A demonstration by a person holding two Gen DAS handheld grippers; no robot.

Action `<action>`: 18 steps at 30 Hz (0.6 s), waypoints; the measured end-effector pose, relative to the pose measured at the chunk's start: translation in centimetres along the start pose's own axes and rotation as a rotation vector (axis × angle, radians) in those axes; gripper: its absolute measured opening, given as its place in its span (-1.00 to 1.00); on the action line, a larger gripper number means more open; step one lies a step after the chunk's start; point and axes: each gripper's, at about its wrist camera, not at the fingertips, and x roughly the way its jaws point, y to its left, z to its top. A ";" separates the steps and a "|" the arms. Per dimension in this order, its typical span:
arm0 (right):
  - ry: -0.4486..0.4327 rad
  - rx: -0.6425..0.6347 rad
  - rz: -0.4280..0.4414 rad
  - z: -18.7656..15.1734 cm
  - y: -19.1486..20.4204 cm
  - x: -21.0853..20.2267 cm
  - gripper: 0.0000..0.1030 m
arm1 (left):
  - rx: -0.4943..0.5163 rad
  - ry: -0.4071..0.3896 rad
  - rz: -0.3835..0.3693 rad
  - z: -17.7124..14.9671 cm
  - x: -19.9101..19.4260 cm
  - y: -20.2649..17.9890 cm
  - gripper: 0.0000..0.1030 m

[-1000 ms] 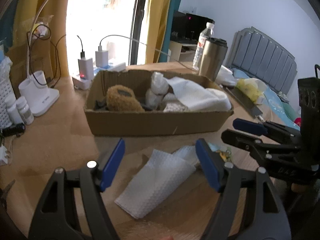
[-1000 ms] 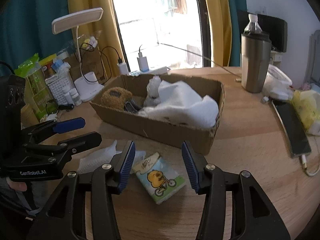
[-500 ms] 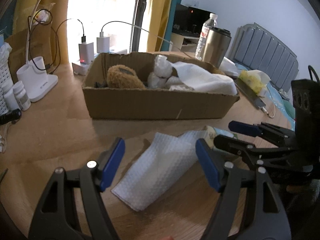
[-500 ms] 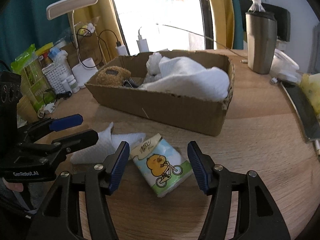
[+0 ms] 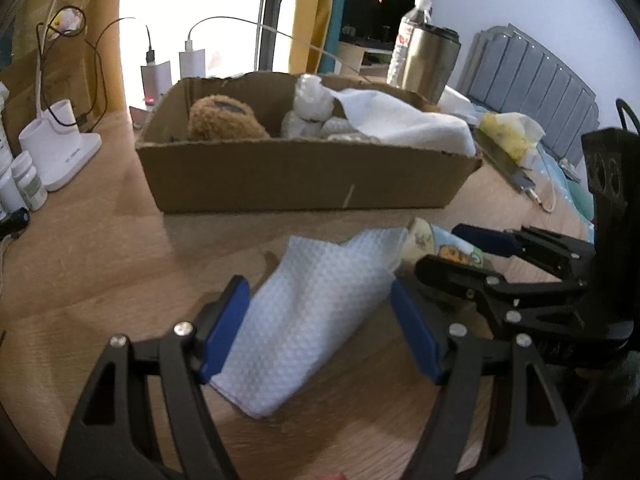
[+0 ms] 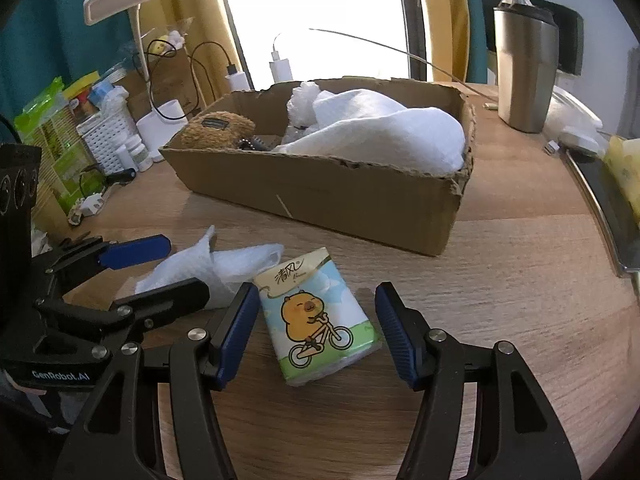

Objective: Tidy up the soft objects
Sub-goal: 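Close the left gripper on the white wipe while right closes on the capybara tissue pack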

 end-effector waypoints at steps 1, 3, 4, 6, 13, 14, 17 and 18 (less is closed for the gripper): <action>0.000 0.001 -0.004 0.0 0.0 0.0 0.24 | 0.003 0.005 0.003 0.0 0.2 -0.1 0.45; -0.005 0.004 -0.007 0.0 -0.2 -0.1 0.23 | 0.004 0.018 0.009 0.0 0.5 -0.1 0.45; -0.008 0.005 -0.008 -0.1 -0.3 -0.2 0.19 | 0.002 0.023 0.010 0.0 0.6 -0.1 0.45; -0.018 0.010 -0.009 -0.1 -0.5 -0.4 0.11 | 0.001 0.034 0.011 0.0 0.9 -0.2 0.45; -0.035 0.031 -0.001 -0.2 -1.4 -0.8 0.01 | 0.025 0.060 0.028 -0.1 1.7 -0.9 0.45; -0.037 0.030 0.001 -0.2 -1.4 -0.8 -0.01 | 0.030 0.063 0.038 -0.1 1.8 -1.0 0.45; -0.044 0.029 0.009 -0.3 -1.5 -0.9 -0.04 | 0.036 0.062 0.046 0.0 1.9 -1.3 0.45; -0.047 0.030 0.013 -0.3 -1.5 -1.0 -0.05 | 0.041 0.064 0.051 0.0 2.0 -1.4 0.45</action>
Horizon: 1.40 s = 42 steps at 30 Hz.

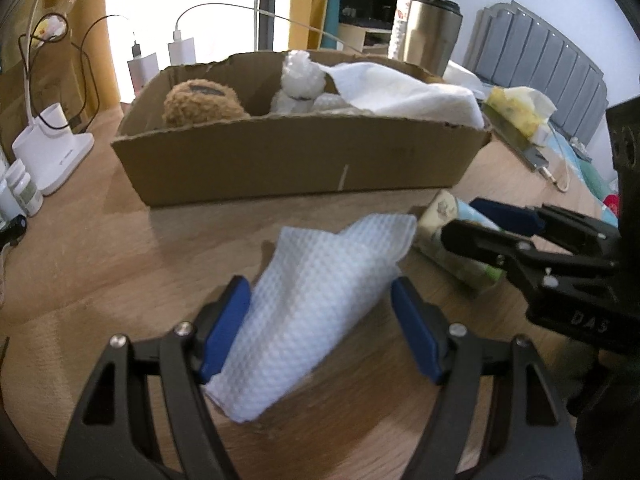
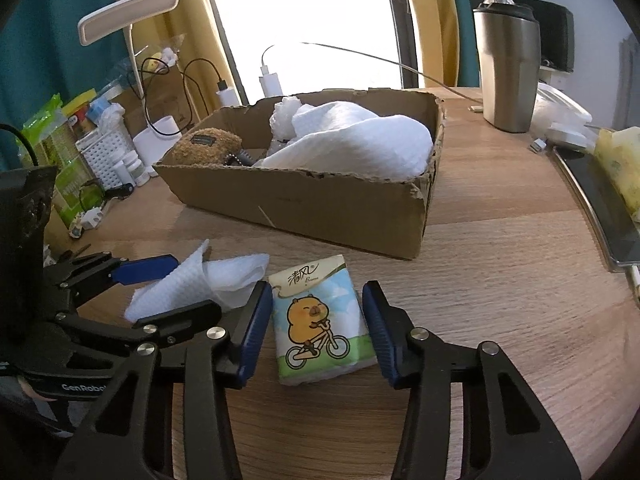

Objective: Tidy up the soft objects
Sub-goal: 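Close the left gripper on the white wipe while right closes on the capybara tissue pack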

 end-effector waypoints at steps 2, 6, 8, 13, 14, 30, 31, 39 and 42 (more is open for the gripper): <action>-0.004 0.000 0.006 0.0 -0.1 -0.1 -0.09 | 0.009 0.001 0.010 0.0 0.1 -0.2 0.45; -0.007 -0.007 0.008 0.0 -0.2 -0.1 -0.11 | 0.028 0.003 0.032 -0.1 0.4 -0.5 0.43; -0.004 -0.013 0.007 0.0 -0.2 -0.1 -0.11 | 0.032 0.004 0.036 0.0 0.4 -0.6 0.37; 0.006 -0.005 0.016 0.0 -0.3 0.1 -0.10 | 0.041 -0.008 0.028 -0.1 0.2 -0.8 -0.10; 0.007 -0.005 0.016 0.0 -0.3 0.1 -0.10 | 0.046 -0.009 0.028 -0.1 0.2 -0.9 -0.21; 0.015 -0.042 -0.009 -0.1 0.4 0.5 -0.06 | 0.052 -0.042 -0.020 -0.1 -1.1 -1.3 -0.55; 0.014 -0.048 -0.013 -0.1 0.5 0.5 -0.06 | 0.051 -0.045 -0.021 0.0 -1.2 -1.3 -0.55; 0.058 -0.110 -0.047 -0.4 1.8 1.4 0.09 | 0.044 -0.053 -0.025 -0.5 -1.8 -0.7 -0.58; 0.056 -0.109 -0.057 -0.4 1.8 1.4 0.08 | 0.042 -0.064 -0.030 -0.6 -2.1 -0.5 -0.58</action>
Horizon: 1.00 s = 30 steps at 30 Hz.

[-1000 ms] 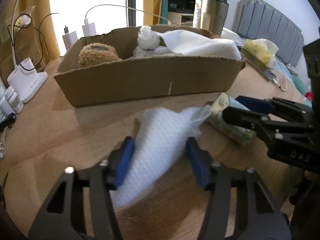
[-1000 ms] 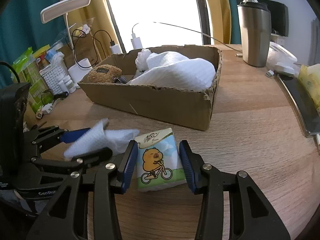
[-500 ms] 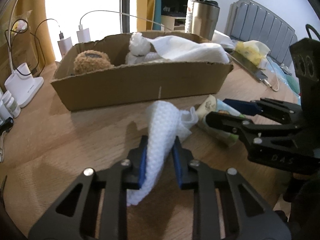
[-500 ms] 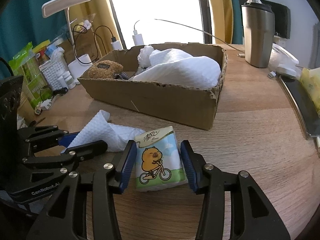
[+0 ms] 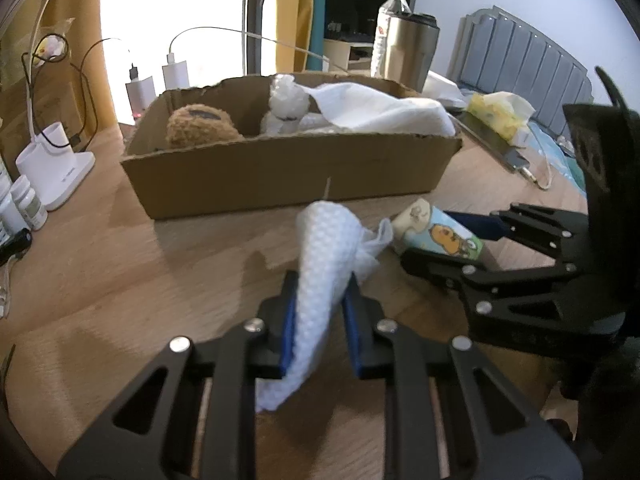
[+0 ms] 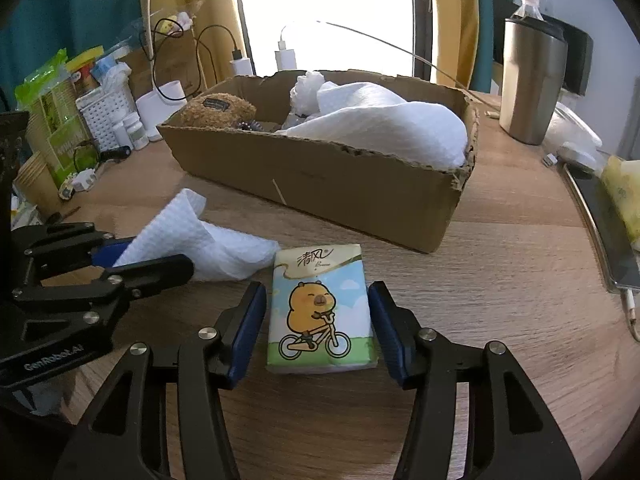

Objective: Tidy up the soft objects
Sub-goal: 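Close the left gripper on the white wipe while right closes on the capybara tissue pack, then lift and carry the wipe and tissue pack over the box with both grippers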

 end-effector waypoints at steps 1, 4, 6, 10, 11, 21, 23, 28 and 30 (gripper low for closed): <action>-0.005 0.008 -0.005 0.0 -0.1 -0.1 0.02 | -0.002 -0.004 -0.003 0.0 -0.1 0.1 -0.58; -0.009 0.009 -0.008 -0.1 -0.2 -0.1 -0.03 | -0.009 -0.022 -0.008 -0.2 -0.7 0.4 -0.58; -0.016 -0.002 -0.014 -0.1 0.1 -0.3 -0.03 | -0.012 -0.032 -0.011 -0.1 -0.9 0.4 -0.58; -0.017 -0.006 -0.016 0.0 0.2 -0.3 -0.03 | -0.012 -0.048 -0.014 0.0 -1.6 0.6 -0.58; -0.017 -0.003 -0.012 0.0 0.2 -0.4 -0.03 | -0.012 -0.050 -0.015 0.0 -1.7 0.7 -0.58; -0.041 0.009 -0.006 0.8 0.4 -1.8 -0.03 | -0.022 -0.090 -0.016 0.8 -3.4 1.4 -0.58; -0.052 0.007 -0.009 1.0 0.5 -2.2 -0.03 | -0.020 -0.097 -0.015 0.9 -3.7 1.4 -0.58; -0.083 -0.001 -0.020 1.8 0.6 -3.5 -0.03 | -0.019 -0.116 -0.012 1.2 -4.4 1.5 -0.58; -0.092 -0.005 -0.022 2.1 0.7 -3.9 -0.03 | -0.022 -0.125 -0.011 1.4 -4.7 1.7 -0.58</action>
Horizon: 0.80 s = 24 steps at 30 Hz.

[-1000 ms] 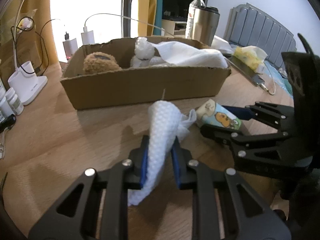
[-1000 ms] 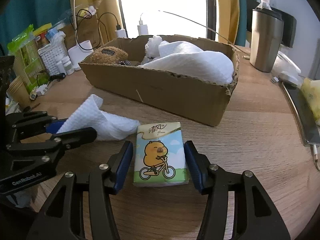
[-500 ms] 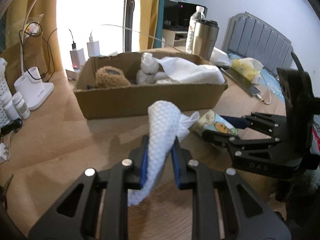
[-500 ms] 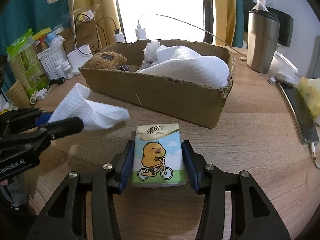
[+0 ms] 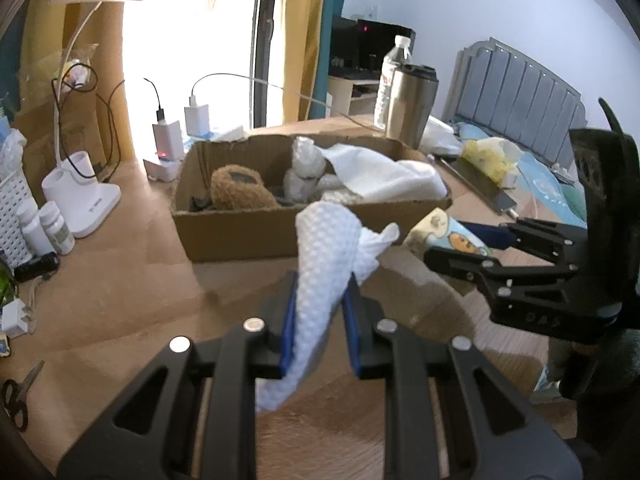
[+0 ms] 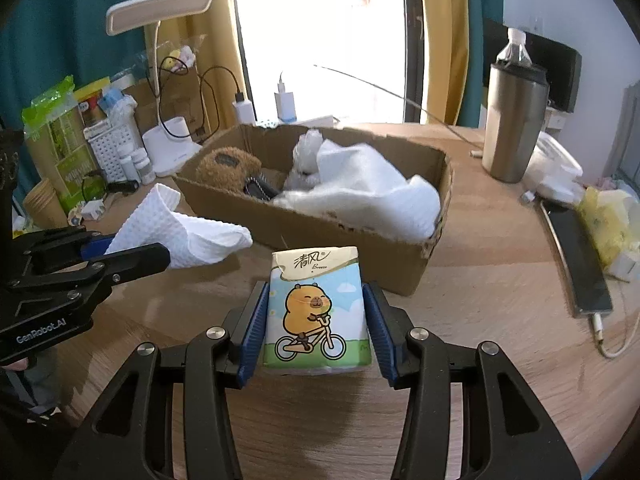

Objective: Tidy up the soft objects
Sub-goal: 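Lift and carry the wipe and tissue pack over the box with both grippers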

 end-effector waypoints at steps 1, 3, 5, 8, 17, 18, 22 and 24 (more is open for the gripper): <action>-0.004 -0.002 0.000 0.1 0.0 -0.2 -0.03 | -0.001 -0.003 0.001 0.1 -0.1 0.0 -0.58; -0.014 -0.005 0.001 0.3 0.1 -0.6 -0.03 | -0.002 -0.011 0.001 0.3 -0.5 0.1 -0.58; -0.021 -0.005 0.003 0.5 0.1 -0.9 -0.03 | -0.003 -0.017 -0.001 0.4 -0.7 0.1 -0.58; -0.031 -0.004 0.006 0.8 0.2 -1.4 -0.03 | -0.004 -0.029 -0.001 0.7 -1.0 0.1 -0.58; -0.067 -0.015 -0.004 2.2 0.5 -2.7 -0.03 | 0.006 -0.063 -0.001 2.0 -1.7 0.1 -0.58; -0.071 -0.016 -0.004 2.4 0.6 -2.8 -0.03 | 0.007 -0.066 0.002 2.2 -1.8 0.2 -0.58; -0.081 -0.021 -0.005 3.0 0.7 -3.0 -0.03 | 0.009 -0.077 0.007 2.7 -2.0 0.3 -0.58; -0.086 -0.022 -0.005 3.3 0.6 -3.1 -0.03 | 0.010 -0.081 0.008 3.0 -2.1 0.4 -0.58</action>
